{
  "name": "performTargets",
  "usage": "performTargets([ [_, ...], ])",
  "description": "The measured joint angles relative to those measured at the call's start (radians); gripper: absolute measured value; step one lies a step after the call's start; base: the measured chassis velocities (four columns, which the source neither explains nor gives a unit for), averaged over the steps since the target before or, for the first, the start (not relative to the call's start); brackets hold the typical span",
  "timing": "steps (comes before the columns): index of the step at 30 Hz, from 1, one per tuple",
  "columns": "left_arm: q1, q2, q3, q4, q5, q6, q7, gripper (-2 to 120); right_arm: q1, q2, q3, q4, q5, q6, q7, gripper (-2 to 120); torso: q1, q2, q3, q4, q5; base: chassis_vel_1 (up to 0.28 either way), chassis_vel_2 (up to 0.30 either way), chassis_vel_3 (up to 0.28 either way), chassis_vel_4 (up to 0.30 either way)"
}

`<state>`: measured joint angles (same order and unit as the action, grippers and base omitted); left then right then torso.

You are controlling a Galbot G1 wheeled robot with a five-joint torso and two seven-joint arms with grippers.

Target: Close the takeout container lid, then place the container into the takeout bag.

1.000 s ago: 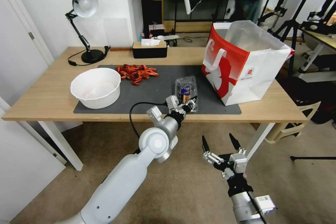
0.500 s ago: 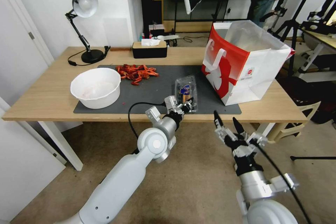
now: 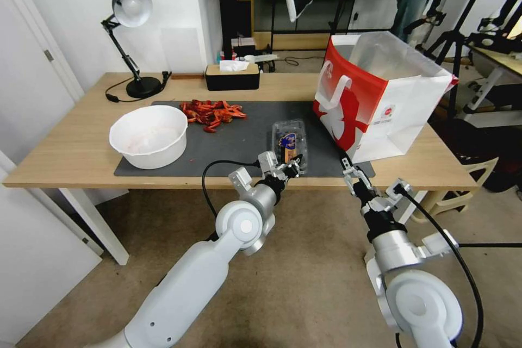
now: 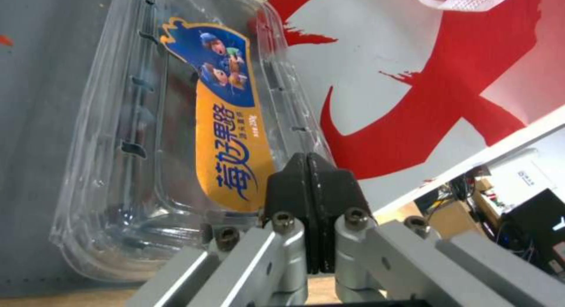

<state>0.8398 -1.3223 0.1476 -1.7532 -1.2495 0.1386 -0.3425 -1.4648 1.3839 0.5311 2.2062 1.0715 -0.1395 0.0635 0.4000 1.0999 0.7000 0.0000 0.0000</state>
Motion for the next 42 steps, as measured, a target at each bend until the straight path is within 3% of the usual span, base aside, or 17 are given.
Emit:
performTargets([
  [16,-0.004,-0.001,-0.005,0.017,0.002,-0.004,-0.001,0,0.281,-0.171,-0.061,-0.186,0.18,-0.065,0.067,100,0.0,0.0,0.0,0.0,0.0001,0.0,0.0,0.0,0.0],
  [31,0.007,0.0,-0.01,0.02,0.001,-0.008,-0.001,0,0.398,-0.203,-0.119,-0.267,0.235,-0.097,0.1,100,0.0,0.0,0.0,-0.0001,0.0,0.0,0.0,0.0,0.0],
  [36,0.009,0.004,-0.017,0.018,-0.005,-0.016,0.001,0,0.475,-0.206,-0.162,-0.326,0.236,-0.195,0.211,100,0.0,0.0,0.0,0.0001,0.0,0.0,0.0,0.0,0.0],
  [42,0.013,0.006,-0.02,0.013,-0.007,-0.02,0.002,0,0.508,-0.206,-0.177,-0.354,0.256,-0.272,0.264,100,0.0,0.0,0.0,0.0,-0.0001,0.0,0.0,0.0,0.0],
])
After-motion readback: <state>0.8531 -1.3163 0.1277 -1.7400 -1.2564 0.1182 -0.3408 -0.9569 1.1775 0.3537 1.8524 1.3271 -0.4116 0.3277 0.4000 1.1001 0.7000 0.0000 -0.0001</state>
